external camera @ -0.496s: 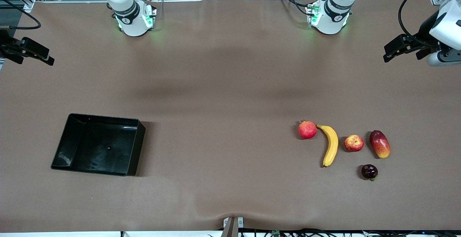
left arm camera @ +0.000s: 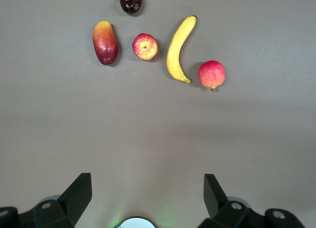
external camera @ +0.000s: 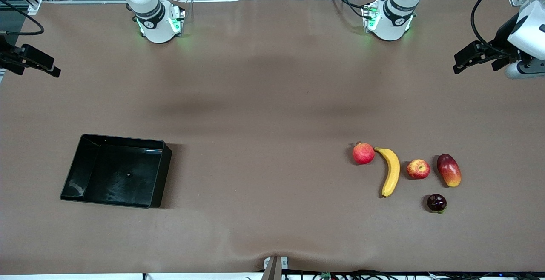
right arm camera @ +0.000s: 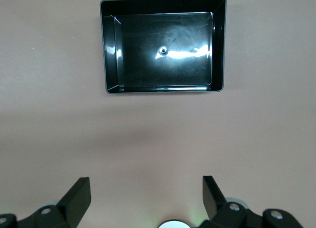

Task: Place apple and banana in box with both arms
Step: 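Reach the left gripper to the red-yellow apple while the right gripper nears the tray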

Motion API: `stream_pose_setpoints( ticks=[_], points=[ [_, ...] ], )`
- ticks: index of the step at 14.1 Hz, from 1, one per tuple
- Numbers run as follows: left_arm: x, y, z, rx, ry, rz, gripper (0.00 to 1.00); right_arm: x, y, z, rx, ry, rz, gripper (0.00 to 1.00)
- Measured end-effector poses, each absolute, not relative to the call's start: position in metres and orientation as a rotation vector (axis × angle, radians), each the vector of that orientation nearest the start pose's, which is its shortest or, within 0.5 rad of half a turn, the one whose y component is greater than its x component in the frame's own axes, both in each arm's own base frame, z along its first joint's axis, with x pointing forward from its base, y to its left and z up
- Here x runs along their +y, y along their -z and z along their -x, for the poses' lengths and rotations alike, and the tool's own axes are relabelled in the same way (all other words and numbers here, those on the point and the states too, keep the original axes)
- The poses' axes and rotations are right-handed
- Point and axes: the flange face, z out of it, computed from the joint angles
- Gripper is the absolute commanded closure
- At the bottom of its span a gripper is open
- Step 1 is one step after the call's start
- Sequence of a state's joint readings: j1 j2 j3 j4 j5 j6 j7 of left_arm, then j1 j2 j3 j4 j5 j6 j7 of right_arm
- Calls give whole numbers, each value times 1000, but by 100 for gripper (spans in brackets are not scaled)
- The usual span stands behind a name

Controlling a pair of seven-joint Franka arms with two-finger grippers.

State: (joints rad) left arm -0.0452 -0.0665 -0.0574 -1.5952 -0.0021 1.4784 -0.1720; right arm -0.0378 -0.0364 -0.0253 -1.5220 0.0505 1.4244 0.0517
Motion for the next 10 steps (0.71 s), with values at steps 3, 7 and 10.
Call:
stream_pose_setpoints(
  ticks=[3, 7, 10],
  points=[
    [-50, -614, -540, -117, -117, 3102, 0, -28, -655, -527, 168, -95, 3084, 0],
    [-37, -544, -584, -152, -138, 3101, 0, -28, -655, -527, 168, -95, 3084, 0],
    [-22, -480, -609, -188, -114, 3107, 0, -28, -655, -527, 169, -94, 3084, 0]
  ],
)
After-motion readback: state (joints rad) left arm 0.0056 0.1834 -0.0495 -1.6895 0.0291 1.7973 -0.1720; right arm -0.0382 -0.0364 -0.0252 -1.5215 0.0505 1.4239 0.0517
